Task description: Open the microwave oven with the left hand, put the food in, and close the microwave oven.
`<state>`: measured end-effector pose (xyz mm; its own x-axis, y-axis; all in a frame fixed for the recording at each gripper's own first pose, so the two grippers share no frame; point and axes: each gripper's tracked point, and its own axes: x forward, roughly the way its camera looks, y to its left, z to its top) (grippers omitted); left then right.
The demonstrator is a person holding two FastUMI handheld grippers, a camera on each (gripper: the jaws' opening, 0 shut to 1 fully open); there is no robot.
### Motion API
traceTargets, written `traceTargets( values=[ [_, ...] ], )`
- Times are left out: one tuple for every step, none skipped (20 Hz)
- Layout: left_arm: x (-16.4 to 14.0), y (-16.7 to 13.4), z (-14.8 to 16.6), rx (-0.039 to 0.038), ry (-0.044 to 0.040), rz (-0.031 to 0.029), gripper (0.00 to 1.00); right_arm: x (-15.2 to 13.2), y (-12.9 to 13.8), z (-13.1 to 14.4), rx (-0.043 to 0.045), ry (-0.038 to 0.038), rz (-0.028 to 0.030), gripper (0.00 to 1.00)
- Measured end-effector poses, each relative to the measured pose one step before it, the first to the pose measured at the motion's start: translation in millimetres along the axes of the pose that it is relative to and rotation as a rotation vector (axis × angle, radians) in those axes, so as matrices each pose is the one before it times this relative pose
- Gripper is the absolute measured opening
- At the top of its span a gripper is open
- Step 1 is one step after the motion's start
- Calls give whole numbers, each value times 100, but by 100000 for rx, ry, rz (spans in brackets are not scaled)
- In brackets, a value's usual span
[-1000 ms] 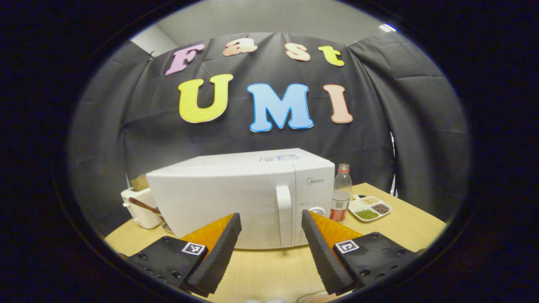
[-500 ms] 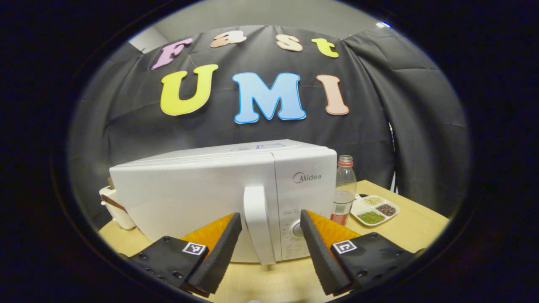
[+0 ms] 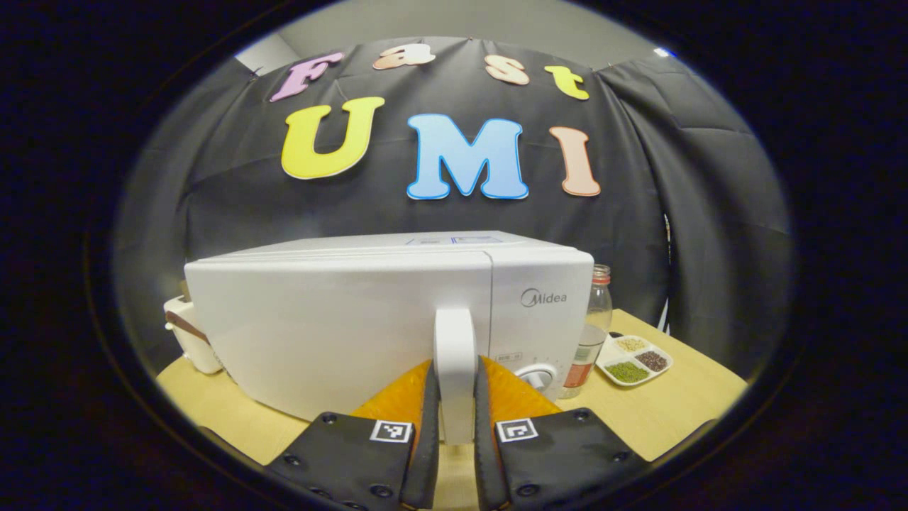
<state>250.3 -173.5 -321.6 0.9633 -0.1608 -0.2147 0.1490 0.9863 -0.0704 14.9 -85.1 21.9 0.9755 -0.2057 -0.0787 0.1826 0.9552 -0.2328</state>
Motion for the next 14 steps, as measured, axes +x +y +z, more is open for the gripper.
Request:
traceTargets(
  values=[
    [-81,-29,-51,120,856,-538,27,-30,84,-102,-235,249,267,98],
    [-90,94,-45,-844,218,-458,24,-64,177,17,-245,57,403,98],
    [1,81,125,160,718,-1040,19,-163,50,-60,-239,77,232,98],
    [-25,-116,-204,-17,585,-753,17,-28,104,102,-191,-231,497,98],
    [68,35,104,-19,412,-728,15,-63,196,-87,-117,161,443,98],
    [-39,98,-6,-399,574,-425,15,-61,155,-143,-389,314,550,98],
    [-129,-32,49,413,837,-73,13,-25,192,-61,-295,95,662,98],
    [24,-25,-147,164,473,150,13,-1,225,147,79,-30,816,98],
    [-163,72,24,-108,522,79,13,-38,98,86,243,-220,587,98],
    [-969,12,-889,-847,4093,584,12,-8,55,155,181,-428,468,98],
    [-1376,122,-592,-31,-499,99,13,13,24,30,56,-339,563,98],
    [-1763,174,445,2090,-3777,112,13,30,-12,96,250,-320,256,98],
    [-1771,444,-113,2118,-1281,336,14,-68,37,16,590,-556,717,98],
    [-1406,366,-547,1713,-799,-246,12,8,205,2,903,186,768,98]
  ],
)
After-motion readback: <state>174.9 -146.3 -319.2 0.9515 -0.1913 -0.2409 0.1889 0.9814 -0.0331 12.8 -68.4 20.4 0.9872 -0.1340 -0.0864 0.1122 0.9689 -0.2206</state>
